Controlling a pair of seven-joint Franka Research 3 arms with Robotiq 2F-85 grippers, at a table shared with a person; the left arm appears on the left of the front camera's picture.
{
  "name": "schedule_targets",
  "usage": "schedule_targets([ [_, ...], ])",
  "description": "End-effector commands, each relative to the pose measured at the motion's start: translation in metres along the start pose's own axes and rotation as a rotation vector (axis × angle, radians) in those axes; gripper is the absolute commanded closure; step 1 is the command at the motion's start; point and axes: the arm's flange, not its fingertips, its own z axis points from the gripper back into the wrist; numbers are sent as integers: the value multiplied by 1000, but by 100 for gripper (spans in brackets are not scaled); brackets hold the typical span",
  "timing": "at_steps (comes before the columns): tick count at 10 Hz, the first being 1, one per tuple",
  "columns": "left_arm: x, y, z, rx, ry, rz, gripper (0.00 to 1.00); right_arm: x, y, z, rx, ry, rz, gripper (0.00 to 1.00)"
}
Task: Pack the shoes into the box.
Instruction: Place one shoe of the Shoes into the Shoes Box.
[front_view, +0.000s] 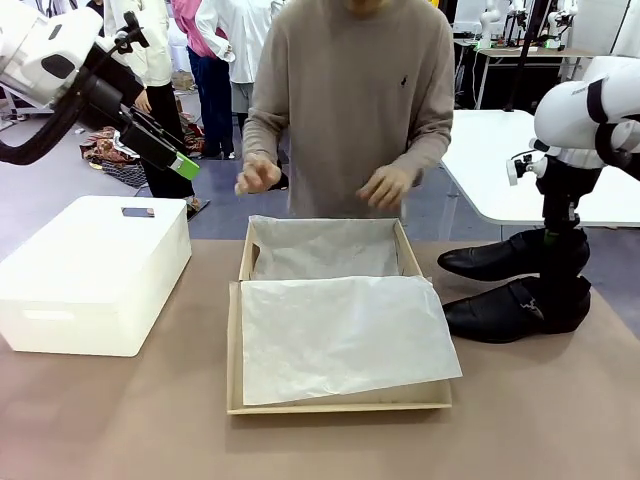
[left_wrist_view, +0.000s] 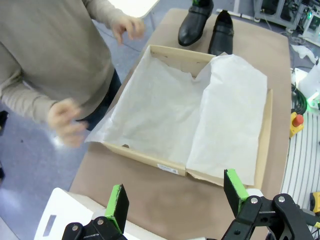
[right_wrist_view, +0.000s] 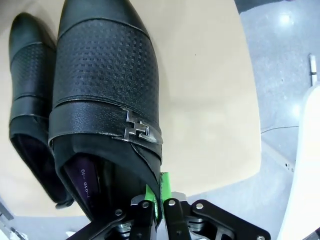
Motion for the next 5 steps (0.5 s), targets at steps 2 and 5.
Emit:
schedule_targets([
  [2,-1,1,0,-15,-15,1,0,4,11,38,10,66,-27,100],
  [5,-1,1,0,-15,-15,1,0,9,23,64,6,92,-19,100],
])
